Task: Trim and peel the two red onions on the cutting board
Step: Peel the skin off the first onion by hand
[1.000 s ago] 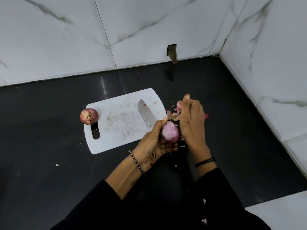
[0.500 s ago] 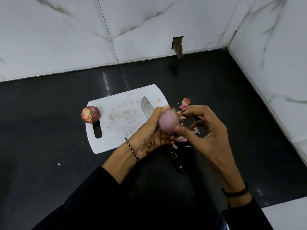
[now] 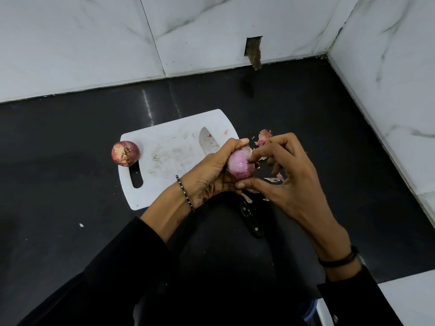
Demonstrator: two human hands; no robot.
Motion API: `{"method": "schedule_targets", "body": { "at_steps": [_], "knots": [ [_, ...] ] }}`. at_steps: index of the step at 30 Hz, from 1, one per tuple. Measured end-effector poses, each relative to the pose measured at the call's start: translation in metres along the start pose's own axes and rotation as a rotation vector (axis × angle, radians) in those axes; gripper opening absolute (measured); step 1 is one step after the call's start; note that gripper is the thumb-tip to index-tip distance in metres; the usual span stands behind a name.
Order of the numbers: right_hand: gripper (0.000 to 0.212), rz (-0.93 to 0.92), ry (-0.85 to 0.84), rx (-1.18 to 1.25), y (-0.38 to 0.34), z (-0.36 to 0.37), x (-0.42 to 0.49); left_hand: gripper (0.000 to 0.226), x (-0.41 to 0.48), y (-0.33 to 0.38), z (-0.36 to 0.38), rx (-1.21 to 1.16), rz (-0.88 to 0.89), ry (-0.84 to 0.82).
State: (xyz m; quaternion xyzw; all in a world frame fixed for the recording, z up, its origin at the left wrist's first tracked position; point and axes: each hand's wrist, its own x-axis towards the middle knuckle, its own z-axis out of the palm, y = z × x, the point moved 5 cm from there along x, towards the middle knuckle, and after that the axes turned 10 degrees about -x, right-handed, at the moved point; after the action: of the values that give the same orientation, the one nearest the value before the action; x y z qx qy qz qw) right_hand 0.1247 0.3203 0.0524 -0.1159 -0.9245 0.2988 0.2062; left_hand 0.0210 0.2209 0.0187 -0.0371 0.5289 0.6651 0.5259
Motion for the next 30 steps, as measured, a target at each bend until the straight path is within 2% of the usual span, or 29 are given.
{"method": "schedule_targets", "body": {
  "at_steps": [4,12,15,20,23,27,30],
  "knots": [
    [0.038,0.023,0.033,0.011,-0.003,0.006,0.0,0.034,0.002,0.003,-0.005,-0.003,-0.025,-0.009],
    [0.047,0.053,0.094,0.096,-0.007,0.002,0.001,0.055,0.008,-0.001,-0.008,-0.031,-0.044,0.049],
    [0.041,0.026,0.07,0.1,-0.005,0.0,-0.001,0.049,0.011,-0.003,-0.007,-0.026,-0.062,0.008],
    [0.018,0.011,0.063,0.061,0.0,-0.003,-0.006,0.056,0.008,-0.007,-0.003,-0.01,-0.156,-0.118],
    [0.012,0.022,0.038,0.055,0.001,-0.002,-0.009,0.053,0.006,-0.007,-0.004,-0.022,-0.156,-0.092],
    [0.009,0.029,0.0,0.072,0.002,-0.002,-0.013,0.071,0.01,-0.007,-0.011,-0.042,-0.123,-0.008],
    [0.012,0.052,-0.019,0.111,0.004,-0.001,-0.016,0.075,0.01,-0.007,-0.012,-0.041,-0.142,-0.003]
  ]
}}
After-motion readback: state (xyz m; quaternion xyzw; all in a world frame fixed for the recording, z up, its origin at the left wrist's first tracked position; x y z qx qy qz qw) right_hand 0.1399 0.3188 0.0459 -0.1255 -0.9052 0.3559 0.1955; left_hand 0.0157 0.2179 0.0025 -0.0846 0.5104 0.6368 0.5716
